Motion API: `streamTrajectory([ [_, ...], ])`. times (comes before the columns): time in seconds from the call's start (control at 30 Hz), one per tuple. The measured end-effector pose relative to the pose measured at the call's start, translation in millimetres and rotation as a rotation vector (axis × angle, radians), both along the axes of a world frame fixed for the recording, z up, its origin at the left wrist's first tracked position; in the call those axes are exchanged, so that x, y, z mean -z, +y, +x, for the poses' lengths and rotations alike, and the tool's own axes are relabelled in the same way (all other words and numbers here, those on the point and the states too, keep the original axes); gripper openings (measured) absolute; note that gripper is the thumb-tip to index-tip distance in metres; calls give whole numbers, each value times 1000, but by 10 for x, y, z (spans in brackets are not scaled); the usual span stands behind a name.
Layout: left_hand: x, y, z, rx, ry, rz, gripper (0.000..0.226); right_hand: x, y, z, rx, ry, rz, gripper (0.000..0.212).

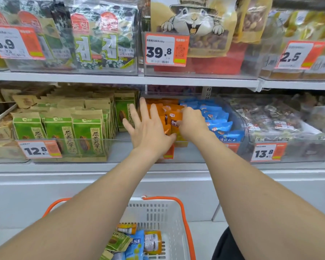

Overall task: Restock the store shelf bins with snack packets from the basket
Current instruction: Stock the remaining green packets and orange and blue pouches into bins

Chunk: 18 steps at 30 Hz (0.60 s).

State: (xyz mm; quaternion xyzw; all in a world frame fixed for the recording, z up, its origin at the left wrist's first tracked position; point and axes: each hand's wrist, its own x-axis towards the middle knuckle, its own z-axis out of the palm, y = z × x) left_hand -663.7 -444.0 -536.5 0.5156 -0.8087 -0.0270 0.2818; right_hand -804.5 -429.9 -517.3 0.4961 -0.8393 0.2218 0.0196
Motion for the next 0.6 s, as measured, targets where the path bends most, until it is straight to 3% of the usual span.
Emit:
streamTrajectory([
  [0.17, 4, -174, -87, -107, -69, -24, 123, 81, -230, -76, 46, -120, -26, 35],
  [0.3, 17, -225, -105, -125, -67, 76, 106, 104, -366, -33, 80, -322, -147, 62],
  [0.4, -24, -232, -92, -104, -121, 103, 93, 123, -399, -4, 106, -450, -131, 82],
  [0.53, -69, -249, -78, -67, -174, 137, 87, 181, -417, 4, 106, -556, 3, 61],
  [0.6, -68, -248, -82, -69, -181, 133, 91, 176, -421, -3, 120, -612, 22, 64],
])
